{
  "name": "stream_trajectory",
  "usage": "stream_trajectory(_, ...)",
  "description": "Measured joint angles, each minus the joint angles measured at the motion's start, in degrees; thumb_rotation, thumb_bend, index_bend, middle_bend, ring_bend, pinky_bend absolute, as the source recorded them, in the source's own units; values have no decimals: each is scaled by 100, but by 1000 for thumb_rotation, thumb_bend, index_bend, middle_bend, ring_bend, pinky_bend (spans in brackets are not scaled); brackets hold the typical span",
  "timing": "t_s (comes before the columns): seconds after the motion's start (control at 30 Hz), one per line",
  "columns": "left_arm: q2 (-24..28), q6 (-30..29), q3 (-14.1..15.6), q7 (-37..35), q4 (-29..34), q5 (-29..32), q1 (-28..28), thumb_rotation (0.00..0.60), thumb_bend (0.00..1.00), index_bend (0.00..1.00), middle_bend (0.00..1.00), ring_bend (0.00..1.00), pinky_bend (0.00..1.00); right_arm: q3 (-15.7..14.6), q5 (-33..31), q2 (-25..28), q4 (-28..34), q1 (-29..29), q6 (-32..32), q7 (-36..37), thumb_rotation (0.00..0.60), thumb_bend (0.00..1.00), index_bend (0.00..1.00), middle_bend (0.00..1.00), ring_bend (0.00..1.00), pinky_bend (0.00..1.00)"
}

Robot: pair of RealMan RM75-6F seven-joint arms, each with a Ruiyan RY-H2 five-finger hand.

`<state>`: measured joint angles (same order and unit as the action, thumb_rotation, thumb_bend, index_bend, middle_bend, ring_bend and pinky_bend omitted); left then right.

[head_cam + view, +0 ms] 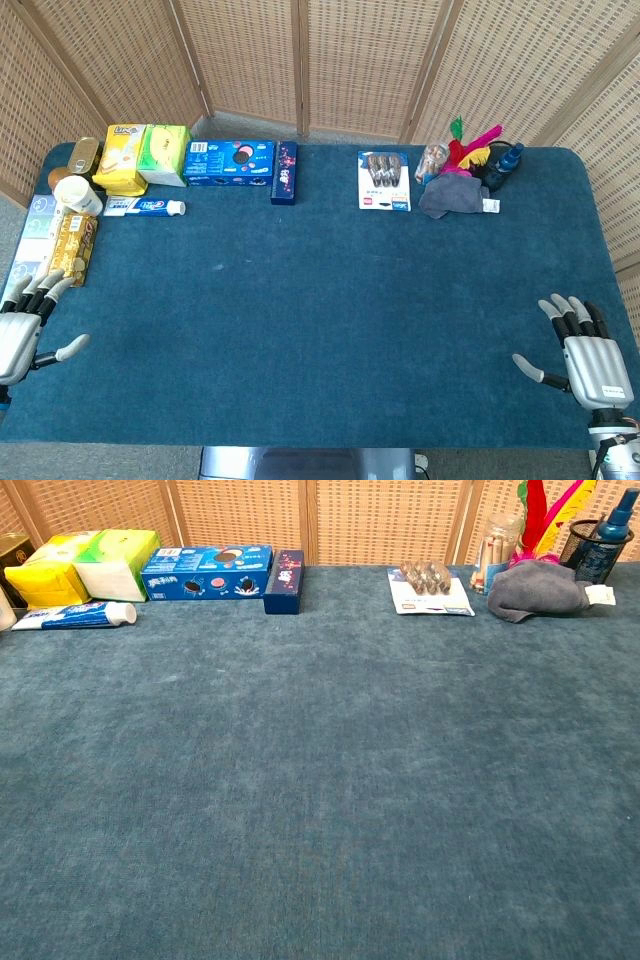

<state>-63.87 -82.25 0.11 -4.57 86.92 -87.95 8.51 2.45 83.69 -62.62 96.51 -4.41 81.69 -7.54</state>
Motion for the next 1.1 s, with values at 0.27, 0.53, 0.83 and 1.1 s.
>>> stream_trajectory(0.27,-43,-50,-6,-34,-48,-58,-13,0,0,71,0,0,0,-18,22,3,-6,7,-1,15,0,0,108,59,0,8)
stream_trajectory(0.53,-201,-220,-116,-221,-187,-243,61,0,0,173,202,161,10,2,1,30,14,17,26,61,0,0,108,59,0,8)
stream_trajectory(0.83,-1298,-1597,-834,-750,-1176,-596,313,0,0,1000,1000,1000,1000,30,-26,42,26,26,50,85,0,0,107,59,0,7)
stream_trajectory(1.1,-1686,-1647,-1011,-1057,-1315,-699,578,0,0,1000,1000,1000,1000,28,-27,33,12,9,17,78,0,0,107,59,0,8)
